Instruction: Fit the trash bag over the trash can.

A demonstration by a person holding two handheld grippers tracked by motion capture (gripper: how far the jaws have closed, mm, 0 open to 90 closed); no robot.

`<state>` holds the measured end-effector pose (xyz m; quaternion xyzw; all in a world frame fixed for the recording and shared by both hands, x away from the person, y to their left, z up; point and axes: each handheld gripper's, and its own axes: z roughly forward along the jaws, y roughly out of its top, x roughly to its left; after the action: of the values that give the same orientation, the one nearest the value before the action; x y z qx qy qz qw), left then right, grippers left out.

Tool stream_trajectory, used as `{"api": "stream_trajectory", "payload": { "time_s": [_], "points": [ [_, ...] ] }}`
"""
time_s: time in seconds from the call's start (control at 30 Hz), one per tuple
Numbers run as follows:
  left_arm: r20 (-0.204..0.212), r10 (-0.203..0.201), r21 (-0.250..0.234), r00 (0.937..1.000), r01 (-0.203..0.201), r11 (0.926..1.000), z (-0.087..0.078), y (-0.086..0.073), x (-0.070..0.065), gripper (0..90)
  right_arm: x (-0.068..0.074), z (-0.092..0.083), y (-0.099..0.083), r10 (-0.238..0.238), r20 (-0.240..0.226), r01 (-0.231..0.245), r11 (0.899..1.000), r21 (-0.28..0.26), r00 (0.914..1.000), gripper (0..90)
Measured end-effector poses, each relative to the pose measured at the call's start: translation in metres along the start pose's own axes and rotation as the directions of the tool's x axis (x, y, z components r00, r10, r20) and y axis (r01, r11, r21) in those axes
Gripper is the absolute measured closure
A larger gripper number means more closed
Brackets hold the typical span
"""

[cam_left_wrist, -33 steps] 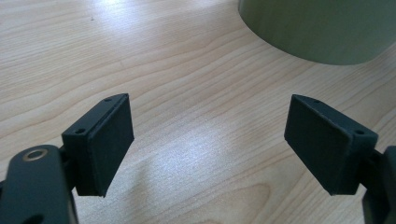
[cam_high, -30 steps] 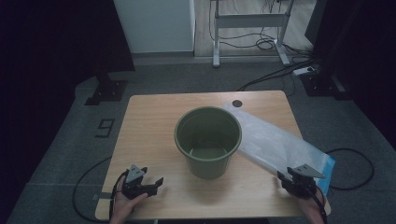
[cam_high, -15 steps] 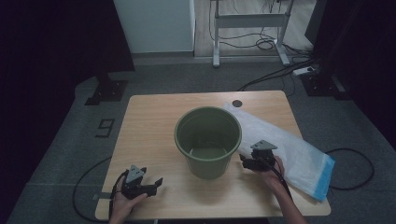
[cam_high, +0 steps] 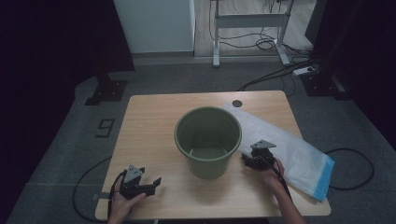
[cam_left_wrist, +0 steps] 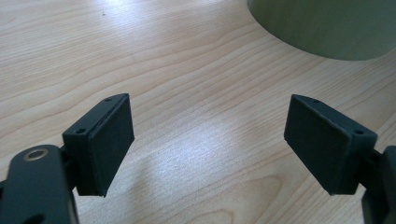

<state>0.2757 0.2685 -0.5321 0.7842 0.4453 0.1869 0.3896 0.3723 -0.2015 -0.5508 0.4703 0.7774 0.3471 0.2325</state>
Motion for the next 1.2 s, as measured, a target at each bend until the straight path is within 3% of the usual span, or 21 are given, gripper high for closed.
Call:
{"api": "stream_trajectory", "payload": {
  "time_s": [0.07,0.13,0.23,0.3,0.33,0.37,0.4,0.57,0.6,0.63,0.67,0.77,0.83,1.07,1.2],
  "points": [
    [-0.002,-0.005,0.001,1.0000,0.005,1.0000,0.000,-0.001,0.001,16.2,-0.003,0.000,-0.001,0.006,-0.014,-0.006,1.000,-0.015,0.9999,71.2],
    [-0.003,-0.012,-0.004,0.9999,0.012,0.9999,-0.001,-0.001,0.001,16.3,-0.009,0.000,-0.003,0.025,-0.049,-0.026,0.999,-0.027,0.9985,83.0],
    [0.007,-0.029,-0.029,0.9995,0.030,0.9991,-0.006,0.001,0.002,16.4,-0.021,-0.002,-0.005,0.061,-0.034,-0.062,0.998,-0.030,0.9975,88.2],
    [0.015,-0.042,-0.042,0.9990,0.043,0.9982,-0.007,0.001,0.003,16.5,-0.028,-0.007,-0.008,0.110,-0.039,-0.112,0.991,-0.078,0.9932,88.6],
    [0.017,-0.050,-0.045,0.9986,0.050,0.9977,-0.008,0.001,0.004,16.7,-0.035,-0.015,-0.008,0.164,-0.054,-0.170,0.977,-0.129,0.9850,88.7],
    [0.021,-0.058,-0.049,0.9981,0.059,0.9971,-0.008,0.001,0.005,16.7,-0.035,-0.015,-0.008,0.164,-0.054,-0.170,0.977,-0.129,0.9850,88.7],
    [0.026,-0.064,-0.052,0.9976,0.065,0.9965,-0.008,0.001,0.005,17.0,-0.037,-0.020,-0.007,0.175,-0.055,-0.182,0.970,-0.163,0.9830,88.7],
    [0.036,-0.073,-0.063,0.9967,0.076,0.9952,-0.009,0.002,0.006,17.1,-0.045,-0.049,0.007,0.224,-0.062,-0.232,0.924,-0.303,0.9726,88.7],
    [0.034,-0.074,-0.061,0.9967,0.076,0.9952,-0.009,0.002,0.006,17.1,-0.047,-0.062,0.014,0.240,-0.061,-0.245,0.900,-0.359,0.9690,88.8],
    [0.032,-0.074,-0.060,0.9967,0.076,0.9953,-0.009,0.001,0.006,17.1,-0.047,-0.062,0.014,0.240,-0.061,-0.245,0.900,-0.359,0.9690,88.8],
    [0.032,-0.073,-0.058,0.9968,0.075,0.9955,-0.008,0.001,0.006,17.1,-0.048,-0.069,0.018,0.253,-0.072,-0.261,0.886,-0.383,0.9648,88.7],
    [0.024,-0.068,-0.051,0.9974,0.069,0.9963,-0.008,0.000,0.005,17.3,-0.047,-0.090,0.028,0.277,-0.115,-0.298,0.831,-0.470,0.9539,88.8],
    [0.024,-0.066,-0.051,0.9975,0.067,0.9964,-0.008,0.000,0.005,17.3,-0.045,-0.102,0.036,0.270,-0.122,-0.294,0.815,-0.499,0.9551,88.8],
    [0.026,-0.063,-0.053,0.9977,0.064,0.9965,-0.008,0.000,0.004,17.3,-0.040,-0.136,0.059,0.210,-0.123,-0.243,0.782,-0.575,0.9698,88.8],
    [0.026,-0.061,-0.051,0.9978,0.062,0.9968,-0.007,0.000,0.004,17.3,-0.038,-0.150,0.071,0.190,-0.107,-0.216,0.773,-0.596,0.9758,88.8]
  ]
}}
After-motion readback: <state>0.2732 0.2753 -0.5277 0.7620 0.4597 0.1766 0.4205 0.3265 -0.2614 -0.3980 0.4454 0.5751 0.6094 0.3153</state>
